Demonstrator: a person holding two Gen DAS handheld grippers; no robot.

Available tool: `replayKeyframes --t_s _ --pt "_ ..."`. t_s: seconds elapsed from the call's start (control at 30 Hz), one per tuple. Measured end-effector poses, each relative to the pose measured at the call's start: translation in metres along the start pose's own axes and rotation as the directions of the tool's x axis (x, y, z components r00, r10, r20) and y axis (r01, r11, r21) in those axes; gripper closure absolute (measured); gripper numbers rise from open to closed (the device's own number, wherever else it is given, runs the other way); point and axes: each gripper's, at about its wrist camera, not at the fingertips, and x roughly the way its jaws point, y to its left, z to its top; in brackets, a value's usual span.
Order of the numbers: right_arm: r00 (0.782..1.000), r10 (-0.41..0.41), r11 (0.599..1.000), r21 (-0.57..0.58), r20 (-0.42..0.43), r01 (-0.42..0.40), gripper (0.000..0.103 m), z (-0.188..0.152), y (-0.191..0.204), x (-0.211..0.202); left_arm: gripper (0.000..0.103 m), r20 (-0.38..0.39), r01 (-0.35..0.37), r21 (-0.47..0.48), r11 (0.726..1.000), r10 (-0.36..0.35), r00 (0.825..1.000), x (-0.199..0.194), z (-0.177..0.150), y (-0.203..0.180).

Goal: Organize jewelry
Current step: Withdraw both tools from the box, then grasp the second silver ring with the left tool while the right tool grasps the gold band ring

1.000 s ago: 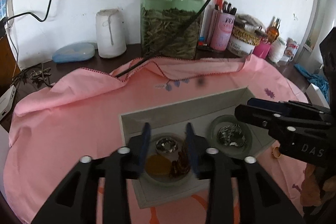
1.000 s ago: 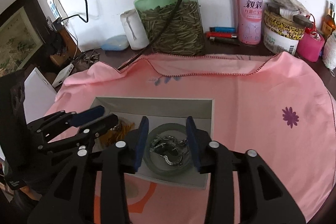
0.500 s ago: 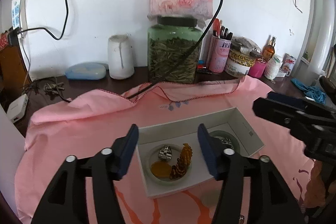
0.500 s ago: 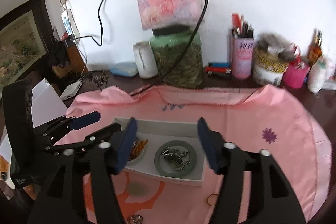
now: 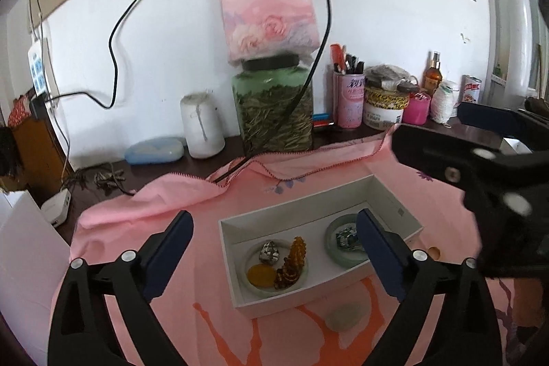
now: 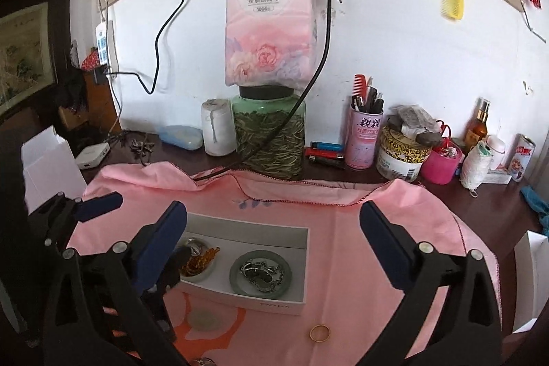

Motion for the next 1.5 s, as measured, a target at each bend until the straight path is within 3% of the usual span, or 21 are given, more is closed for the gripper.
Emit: replayKeyframes --t_s 0.23,0.47,0.73,0.9,1.17,1.33,1.5 --pt "1.0 0.019 0.998 0.054 0.018 -0.02 0.007 0.006 -0.01 -0.021 0.007 0.03 -0.001 0.03 1.0 0.0 1.0 -0.024 -0.001 -0.011" --pt "0.999 0.01 0.999 0.05 0.032 -0.012 0.007 -0.011 -0.017 -0.042 0.007 0.042 0.02 0.006 1.0 -0.02 0.999 -0.047 -0.015 -0.013" --pt "0.999 0.004 0.997 0.074 -0.041 -0.001 0.007 -0.048 -0.035 -0.035 0.006 0.013 0.013 0.002 1.0 -0.013 1.0 -0.053 -0.037 -0.014" --pt "0.993 0.009 0.993 0.116 -0.117 0.005 0.007 -0.07 -0.05 -0.019 0.006 -0.068 0.029 -0.015 0.999 -0.03 0.997 -0.039 -0.052 -0.009" --pt "0.991 -0.025 0.994 0.106 -0.133 0.04 0.007 -0.076 -0.057 -0.016 0.006 -0.195 0.154 -0.039 0.987 -0.158 0.968 -0.022 -0.072 -0.001" --pt "0.991 -0.017 0.992 0.119 -0.133 0.033 0.007 -0.075 -0.06 -0.019 0.016 -0.226 0.246 0.024 0.969 -0.234 0.946 -0.02 -0.08 -0.021" --pt "0.993 -0.01 0.991 0.13 -0.116 0.025 0.007 -0.073 -0.061 -0.024 0.033 -0.242 0.287 0.092 0.954 -0.258 0.935 -0.019 -0.086 -0.044"
